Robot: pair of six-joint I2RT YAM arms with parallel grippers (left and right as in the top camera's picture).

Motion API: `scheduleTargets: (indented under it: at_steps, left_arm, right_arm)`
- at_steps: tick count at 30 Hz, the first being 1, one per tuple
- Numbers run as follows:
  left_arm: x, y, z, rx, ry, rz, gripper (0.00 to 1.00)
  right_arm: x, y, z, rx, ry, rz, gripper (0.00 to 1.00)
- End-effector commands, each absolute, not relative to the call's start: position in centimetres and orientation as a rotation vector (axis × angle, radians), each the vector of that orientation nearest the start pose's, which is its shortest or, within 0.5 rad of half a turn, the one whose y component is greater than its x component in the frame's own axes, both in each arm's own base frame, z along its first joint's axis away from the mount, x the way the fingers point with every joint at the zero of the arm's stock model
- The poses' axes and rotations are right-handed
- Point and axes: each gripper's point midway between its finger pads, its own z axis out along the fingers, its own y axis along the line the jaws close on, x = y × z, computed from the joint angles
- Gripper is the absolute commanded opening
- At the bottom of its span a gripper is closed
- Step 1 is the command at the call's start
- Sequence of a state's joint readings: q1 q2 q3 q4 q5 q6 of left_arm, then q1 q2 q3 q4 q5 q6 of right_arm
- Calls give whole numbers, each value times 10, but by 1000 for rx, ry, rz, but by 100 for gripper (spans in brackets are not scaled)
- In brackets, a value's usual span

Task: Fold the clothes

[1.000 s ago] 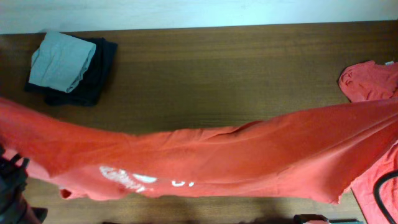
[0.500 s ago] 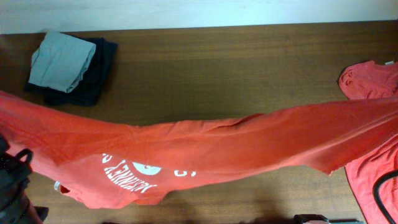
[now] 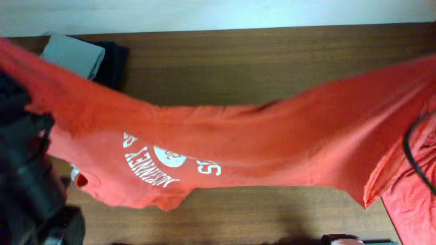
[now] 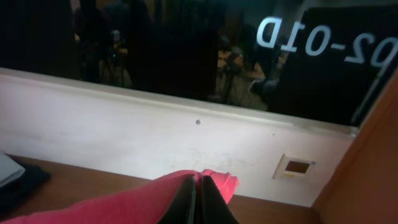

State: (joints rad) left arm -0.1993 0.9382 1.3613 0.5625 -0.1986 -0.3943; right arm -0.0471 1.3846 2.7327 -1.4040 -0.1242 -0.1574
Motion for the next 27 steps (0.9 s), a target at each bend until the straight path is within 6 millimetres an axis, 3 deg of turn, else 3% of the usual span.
scheduleTargets:
  at_steps: [1,6,10,17,21,27]
  left_arm:
    - [208,-5,692,-234,539,-433,1]
    - [218,-12,697,-201,584,-422,0]
    - [208,-19,703,-148,578,-439,0]
    - [178,-34,707,-32,586,-475,1]
    - [158,-31,703,-29,619,-475,1]
    - [109,-22,704,-27,596,-477,1]
  right_arm:
    - [226,9,610,-172,1627,-55,4]
    - [217,9,611,-172,1620,-56,4]
    - [197,10,618,-171,1582,-60,4]
    - [160,13,628,-171,1516,-68,4]
    - [142,13,629,-170,1495,-70,4]
    - [120,16,629,-167,1472,-57,4]
